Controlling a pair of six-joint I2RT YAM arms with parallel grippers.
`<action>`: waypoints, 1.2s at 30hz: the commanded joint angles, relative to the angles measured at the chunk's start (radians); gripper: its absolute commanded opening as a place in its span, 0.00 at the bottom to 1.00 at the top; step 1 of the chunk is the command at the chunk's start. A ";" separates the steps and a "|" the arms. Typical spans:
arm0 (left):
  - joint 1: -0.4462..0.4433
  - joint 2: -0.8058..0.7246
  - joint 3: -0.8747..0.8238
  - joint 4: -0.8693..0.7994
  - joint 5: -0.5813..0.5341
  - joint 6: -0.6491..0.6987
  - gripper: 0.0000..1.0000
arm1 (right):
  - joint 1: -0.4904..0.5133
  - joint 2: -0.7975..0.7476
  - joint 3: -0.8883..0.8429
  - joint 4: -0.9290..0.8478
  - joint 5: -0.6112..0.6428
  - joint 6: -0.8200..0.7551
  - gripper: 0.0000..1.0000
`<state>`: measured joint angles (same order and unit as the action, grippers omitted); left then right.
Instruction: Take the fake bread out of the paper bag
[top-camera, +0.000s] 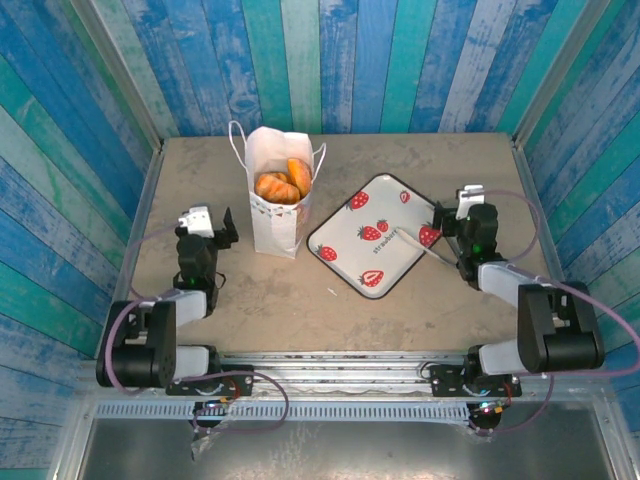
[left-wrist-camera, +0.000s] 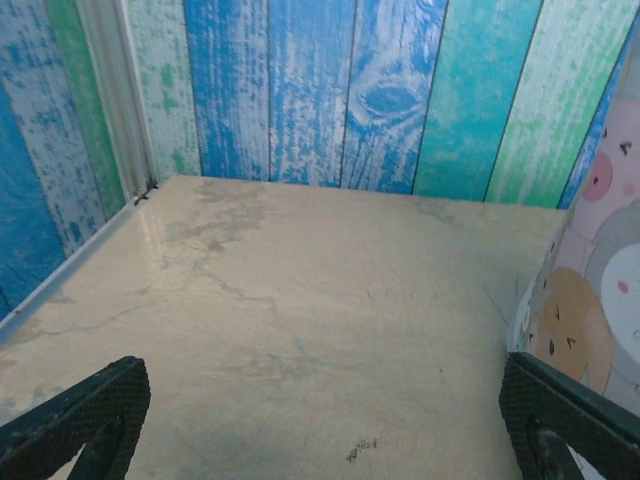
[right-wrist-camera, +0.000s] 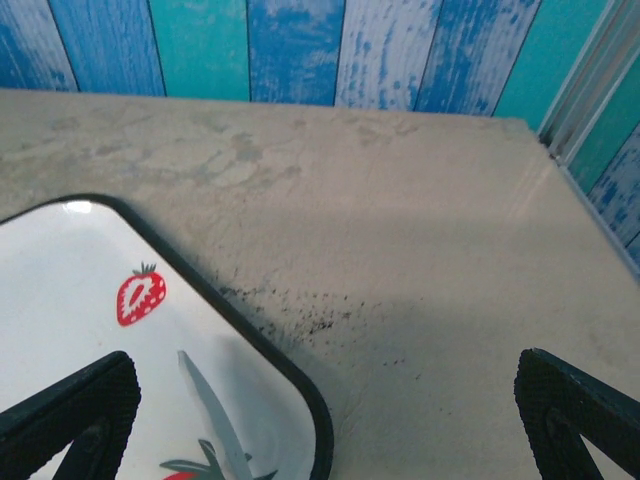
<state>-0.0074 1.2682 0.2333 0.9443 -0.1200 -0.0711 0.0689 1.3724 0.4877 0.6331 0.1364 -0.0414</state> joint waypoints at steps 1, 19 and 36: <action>0.003 -0.125 -0.024 -0.074 -0.072 -0.045 0.94 | 0.004 -0.055 0.019 -0.098 0.044 0.023 1.00; 0.003 -0.534 0.180 -0.647 -0.121 -0.446 0.94 | 0.003 -0.203 0.204 -0.560 0.061 0.341 1.00; 0.001 -0.389 0.620 -0.982 0.202 -0.547 0.94 | 0.003 -0.266 0.217 -0.692 0.060 0.447 1.00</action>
<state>-0.0074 0.8520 0.7906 0.0254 -0.0345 -0.5934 0.0689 1.1255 0.6827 -0.0139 0.1783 0.3672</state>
